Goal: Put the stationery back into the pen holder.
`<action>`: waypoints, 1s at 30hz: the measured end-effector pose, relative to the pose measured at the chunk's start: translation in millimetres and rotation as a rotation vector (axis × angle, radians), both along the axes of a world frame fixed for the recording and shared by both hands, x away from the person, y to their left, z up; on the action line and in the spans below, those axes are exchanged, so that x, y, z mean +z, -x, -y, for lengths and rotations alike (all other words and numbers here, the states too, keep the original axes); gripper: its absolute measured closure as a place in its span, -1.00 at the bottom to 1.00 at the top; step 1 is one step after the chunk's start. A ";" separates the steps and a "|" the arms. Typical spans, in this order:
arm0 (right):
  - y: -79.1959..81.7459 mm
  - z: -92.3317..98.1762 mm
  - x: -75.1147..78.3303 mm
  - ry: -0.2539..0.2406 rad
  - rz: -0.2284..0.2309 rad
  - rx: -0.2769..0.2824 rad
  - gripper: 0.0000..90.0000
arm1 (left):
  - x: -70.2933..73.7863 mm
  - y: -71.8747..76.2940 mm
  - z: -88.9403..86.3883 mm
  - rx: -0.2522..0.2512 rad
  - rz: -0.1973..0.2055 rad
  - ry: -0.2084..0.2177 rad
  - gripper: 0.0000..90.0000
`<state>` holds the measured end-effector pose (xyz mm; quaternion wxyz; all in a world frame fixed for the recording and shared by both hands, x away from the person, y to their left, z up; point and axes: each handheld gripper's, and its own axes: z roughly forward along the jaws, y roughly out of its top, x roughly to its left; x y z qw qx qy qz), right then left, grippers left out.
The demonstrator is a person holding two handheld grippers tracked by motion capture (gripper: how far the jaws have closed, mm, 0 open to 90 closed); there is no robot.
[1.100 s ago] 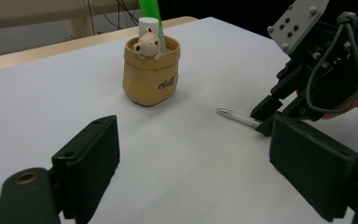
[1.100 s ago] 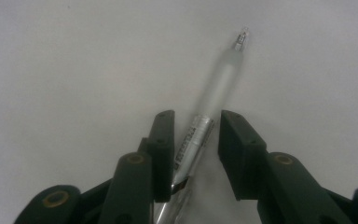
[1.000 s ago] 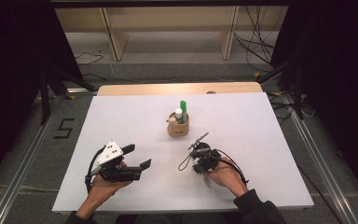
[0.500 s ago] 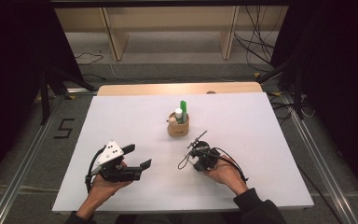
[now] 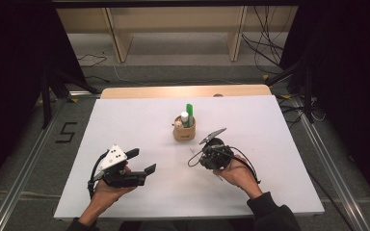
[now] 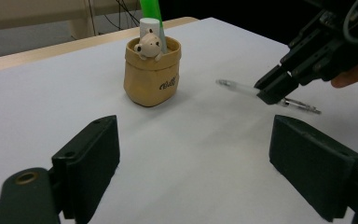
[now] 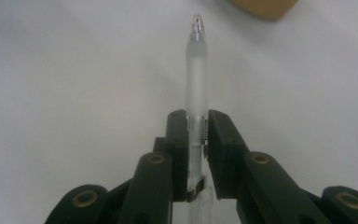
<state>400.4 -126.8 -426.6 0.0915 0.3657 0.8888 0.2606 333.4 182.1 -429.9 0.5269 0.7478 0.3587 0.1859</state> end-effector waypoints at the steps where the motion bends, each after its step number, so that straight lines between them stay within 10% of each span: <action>1: -0.1 1.2 2.3 -0.027 0.014 -0.003 0.77 | 0.1 0.0 -0.1 -0.001 0.000 0.001 -0.66; 13: -2.2 14.0 15.7 -0.242 0.193 -0.072 0.77 | -0.3 -0.4 -0.6 0.003 -0.001 0.006 -0.66; 30: -11.0 23.7 20.3 -0.371 0.268 -0.141 0.77 | -0.3 -0.8 -1.1 0.007 -0.005 0.012 -0.66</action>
